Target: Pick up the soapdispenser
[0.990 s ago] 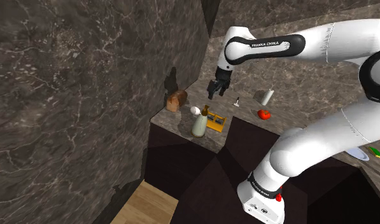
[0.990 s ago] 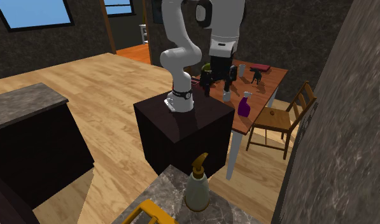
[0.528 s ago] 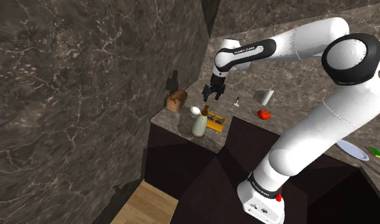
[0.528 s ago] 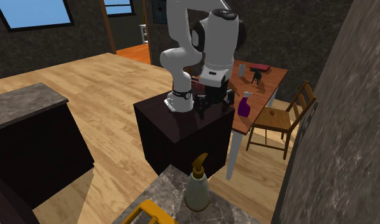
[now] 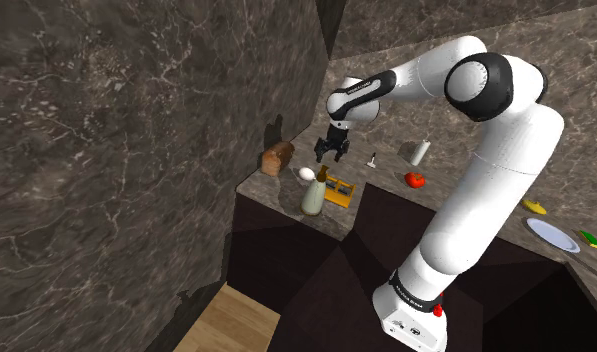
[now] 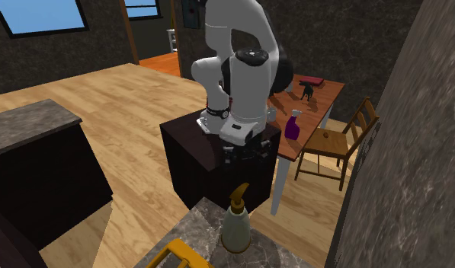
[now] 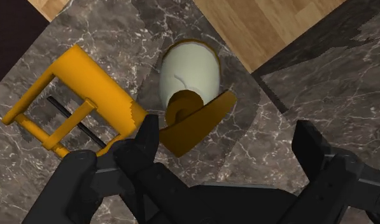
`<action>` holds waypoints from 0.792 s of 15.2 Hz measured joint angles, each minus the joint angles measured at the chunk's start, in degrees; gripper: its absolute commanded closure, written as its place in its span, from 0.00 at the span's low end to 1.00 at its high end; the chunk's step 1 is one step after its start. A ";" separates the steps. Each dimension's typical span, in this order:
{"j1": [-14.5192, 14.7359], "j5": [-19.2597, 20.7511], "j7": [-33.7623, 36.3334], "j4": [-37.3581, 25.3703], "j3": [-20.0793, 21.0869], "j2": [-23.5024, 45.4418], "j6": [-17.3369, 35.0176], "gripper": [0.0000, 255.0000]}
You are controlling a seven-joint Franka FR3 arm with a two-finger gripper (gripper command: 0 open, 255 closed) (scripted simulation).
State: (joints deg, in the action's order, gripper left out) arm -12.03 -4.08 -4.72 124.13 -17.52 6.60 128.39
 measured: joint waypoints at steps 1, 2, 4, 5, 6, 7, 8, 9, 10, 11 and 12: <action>-0.58 -1.20 -0.47 -1.69 -0.24 2.44 0.58 0.00; -1.32 -2.46 -1.16 -2.98 -0.47 4.84 1.45 0.00; -2.42 -4.58 -1.45 -5.88 -0.57 8.81 2.11 0.00; -2.88 -5.13 -1.71 -6.71 -0.65 9.81 2.16 0.00; -3.10 -5.56 -1.89 -6.73 -0.62 10.49 2.76 0.00; -3.29 -5.93 -2.13 -6.77 -0.54 11.18 3.35 0.00; -3.40 -6.19 -2.33 -6.51 -0.47 11.60 3.99 0.00; -3.44 -6.49 -2.43 -6.41 -0.33 12.18 4.65 0.00; -3.58 -6.82 -2.66 -6.57 -0.19 12.90 5.16 0.00; -3.70 -7.13 -2.88 -6.68 -0.05 13.58 5.70 0.00; -3.76 -7.49 -3.05 -6.46 0.15 14.24 6.53 0.00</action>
State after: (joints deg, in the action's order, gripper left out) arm -15.79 -11.57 -7.77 117.67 -17.37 20.84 134.92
